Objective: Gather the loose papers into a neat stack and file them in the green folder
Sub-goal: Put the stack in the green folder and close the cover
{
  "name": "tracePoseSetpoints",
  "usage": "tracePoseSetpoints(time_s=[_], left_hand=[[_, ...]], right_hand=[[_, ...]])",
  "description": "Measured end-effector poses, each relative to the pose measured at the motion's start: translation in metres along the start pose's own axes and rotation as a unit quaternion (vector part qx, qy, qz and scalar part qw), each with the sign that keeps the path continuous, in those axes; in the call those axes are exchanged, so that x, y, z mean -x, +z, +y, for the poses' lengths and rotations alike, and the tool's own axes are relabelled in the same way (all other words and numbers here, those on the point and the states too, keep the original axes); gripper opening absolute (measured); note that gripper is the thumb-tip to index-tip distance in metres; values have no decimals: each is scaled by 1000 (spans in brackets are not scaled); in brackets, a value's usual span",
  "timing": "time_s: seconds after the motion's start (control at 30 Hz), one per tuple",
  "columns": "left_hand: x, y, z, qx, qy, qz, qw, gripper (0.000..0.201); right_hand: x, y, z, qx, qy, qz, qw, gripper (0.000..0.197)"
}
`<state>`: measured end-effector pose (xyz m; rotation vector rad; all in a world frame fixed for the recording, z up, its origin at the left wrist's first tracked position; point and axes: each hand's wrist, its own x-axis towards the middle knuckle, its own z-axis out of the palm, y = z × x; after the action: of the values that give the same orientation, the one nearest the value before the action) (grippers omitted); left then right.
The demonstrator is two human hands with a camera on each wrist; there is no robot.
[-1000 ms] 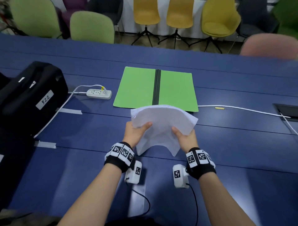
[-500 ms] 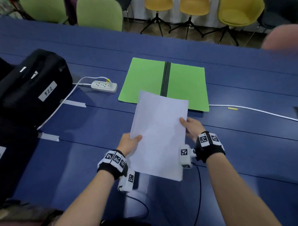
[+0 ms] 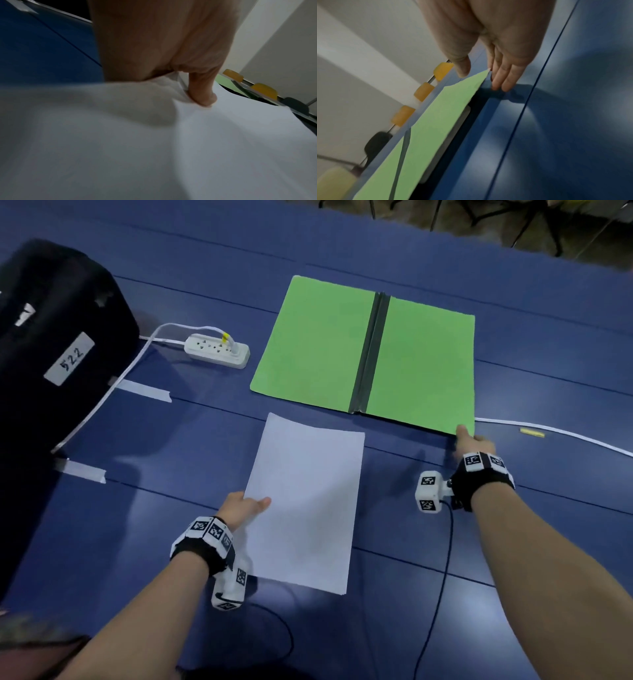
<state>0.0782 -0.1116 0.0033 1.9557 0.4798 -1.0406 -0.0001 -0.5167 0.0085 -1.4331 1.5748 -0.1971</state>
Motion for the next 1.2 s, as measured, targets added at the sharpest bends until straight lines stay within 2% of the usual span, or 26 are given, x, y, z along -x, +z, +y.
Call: tracePoseSetpoints(time_s=[0.07, 0.13, 0.23, 0.27, 0.3, 0.37, 0.4, 0.5, 0.57, 0.67, 0.77, 0.87, 0.93, 1.0, 1.07, 1.1, 1.13, 1.2], left_hand=[[-7, -4, 0, -3, -19, -12, 1000, 66], [-6, -7, 2, 4, -22, -28, 999, 69], [-1, -14, -5, 8, -12, -60, 998, 52], [1, -19, -11, 6, -12, -61, 998, 52], [3, -24, -17, 13, -9, -67, 998, 56], [-8, -36, -38, 39, 11, -72, 997, 90], [-13, -42, -48, 50, 22, -77, 995, 95], [11, -48, -37, 96, 57, -88, 990, 71], [30, -48, -22, 121, 83, -67, 987, 51], [46, -41, -10, 146, 116, -57, 981, 34], [51, -30, -7, 125, 125, -30, 984, 32], [55, -19, -12, 97, 133, -14, 986, 33], [59, -14, -18, 79, 129, -18, 988, 35], [63, -9, -22, 62, 123, -29, 990, 40], [70, -1, -22, 46, 122, -45, 990, 45], [75, 3, -20, 40, 125, -53, 990, 47], [81, 8, -18, 35, 128, -62, 989, 50], [87, 17, -14, 23, 139, -80, 987, 56]], right_hand=[[-12, 4, -2, -23, 17, -2, 1000, 78], [3, 4, -15, -54, 32, 7, 998, 59], [9, 2, -18, -22, 21, 12, 999, 54], [15, 2, -17, -10, 8, 8, 1000, 54], [21, 0, -15, 6, -4, 3, 1000, 54], [38, -5, -3, 23, -25, -14, 999, 55], [47, -9, 5, 36, -31, -17, 999, 55], [66, -23, 43, 92, -31, -26, 995, 53], [74, -30, 76, 115, -27, -37, 992, 51], [91, -43, 128, 192, -13, -58, 980, 44], [108, -58, 171, 278, 3, -107, 955, 37], [134, -73, 197, 362, 34, -168, 916, 44], [148, -81, 204, 421, 33, -145, 895, 69], [162, -86, 195, 451, -21, -73, 890, 82], [175, -81, 173, 388, -116, -40, 913, 74], [182, -75, 161, 321, -154, -70, 932, 68], [188, -67, 150, 238, -165, -126, 949, 64], [200, -51, 136, 68, -122, -263, 954, 68]])
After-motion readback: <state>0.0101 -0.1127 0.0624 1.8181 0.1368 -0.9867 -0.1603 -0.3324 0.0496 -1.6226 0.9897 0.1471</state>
